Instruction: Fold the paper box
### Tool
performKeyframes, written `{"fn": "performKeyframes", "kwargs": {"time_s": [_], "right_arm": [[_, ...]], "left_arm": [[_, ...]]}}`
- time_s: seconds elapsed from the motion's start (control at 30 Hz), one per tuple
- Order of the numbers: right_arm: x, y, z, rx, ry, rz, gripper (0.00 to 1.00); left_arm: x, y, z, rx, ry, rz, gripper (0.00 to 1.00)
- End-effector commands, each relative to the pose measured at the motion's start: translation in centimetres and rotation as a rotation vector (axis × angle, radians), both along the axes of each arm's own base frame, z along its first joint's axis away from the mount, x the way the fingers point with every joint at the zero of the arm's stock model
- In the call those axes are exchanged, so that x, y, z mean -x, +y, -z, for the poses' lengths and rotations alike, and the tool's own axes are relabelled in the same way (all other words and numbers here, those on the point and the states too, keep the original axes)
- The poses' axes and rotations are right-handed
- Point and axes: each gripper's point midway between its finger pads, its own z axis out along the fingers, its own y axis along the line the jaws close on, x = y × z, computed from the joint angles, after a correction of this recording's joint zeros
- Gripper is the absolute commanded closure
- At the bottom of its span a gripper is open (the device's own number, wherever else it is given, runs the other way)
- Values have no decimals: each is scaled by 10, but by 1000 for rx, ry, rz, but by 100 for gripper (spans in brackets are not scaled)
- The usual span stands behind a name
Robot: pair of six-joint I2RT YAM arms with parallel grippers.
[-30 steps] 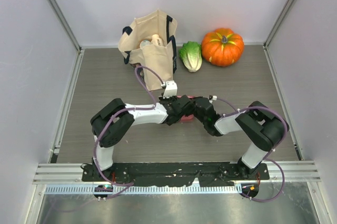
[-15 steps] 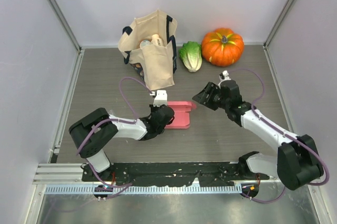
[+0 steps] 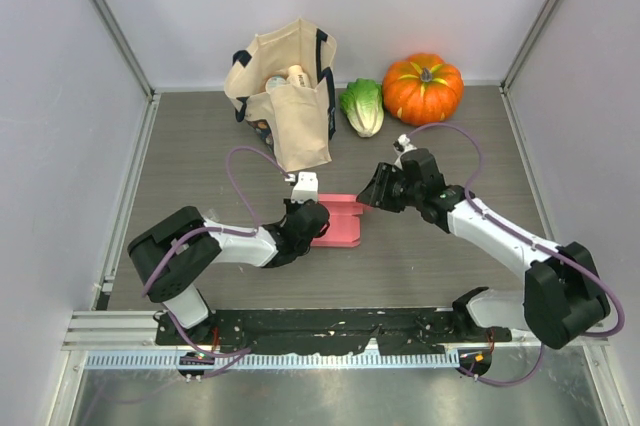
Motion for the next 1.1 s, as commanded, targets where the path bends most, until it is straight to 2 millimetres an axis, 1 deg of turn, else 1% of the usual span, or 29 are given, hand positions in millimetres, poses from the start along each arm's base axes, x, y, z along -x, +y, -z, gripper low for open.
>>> {"fn": "performKeyframes", "kwargs": {"time_s": [0.0,0.13,0.17,0.27,0.3,0.33,0.37,0.4,0.43,0.5,0.63,0.73,0.77,0.8,0.83,0.87,0.9,0.97,1.0,1.03,1.07], "right_arm": [[-13,18,-16,-61,-70,-26,54],[-15,24,-8,-97,-48,-18,54],[-17,28,-10,-116,-60,-22,54],[-20,36,-2,-163,-31,-22,54],[-21,40,-2,-196,-28,-21,54],[-22,42,2,-209,-18,-18,54],[-22,44,2,-228,-14,-17,53],[-26,49,-4,-265,-31,-18,52],[-24,52,1,-287,0,-19,51],[-26,56,-3,-322,-4,-19,51],[-31,56,-10,-406,-25,22,54],[-33,55,-13,-467,-29,54,65],[-34,54,-11,-491,-11,81,79],[-34,53,-12,-512,-20,85,88],[-34,50,-8,-513,-10,99,93],[-35,48,-6,-511,-8,112,88],[-32,43,-4,-490,-23,118,78],[-30,32,0,-407,-44,124,54],[-26,16,20,-259,-42,134,53],[-23,7,6,-224,-96,136,51],[-20,0,6,-183,-115,139,49]], "left_arm": [[-3,-2,-10,19,-10,-6,100],[-3,-4,-10,21,-6,0,100],[-3,-5,-10,22,-5,-1,100],[-2,-5,-10,22,-5,-1,100],[-3,-5,-11,26,-6,-2,100],[-2,-6,-10,27,-1,4,100],[-2,-6,-11,31,-2,3,100],[-2,-6,-11,33,0,5,100],[-1,-6,-10,31,1,5,100],[-1,-7,-11,36,2,6,100],[-1,-8,-12,42,2,8,100],[0,-9,-13,49,1,8,100],[0,-9,-13,51,2,7,100],[0,-9,-13,52,1,5,100],[0,-9,-13,58,3,2,100],[1,-8,-12,59,4,-1,100],[1,-8,-13,61,3,-5,100],[1,-6,-11,65,8,-23,100],[1,-5,-11,65,10,-30,100],[1,-4,-10,63,12,-33,100],[2,-4,-10,65,13,-32,100]]}}
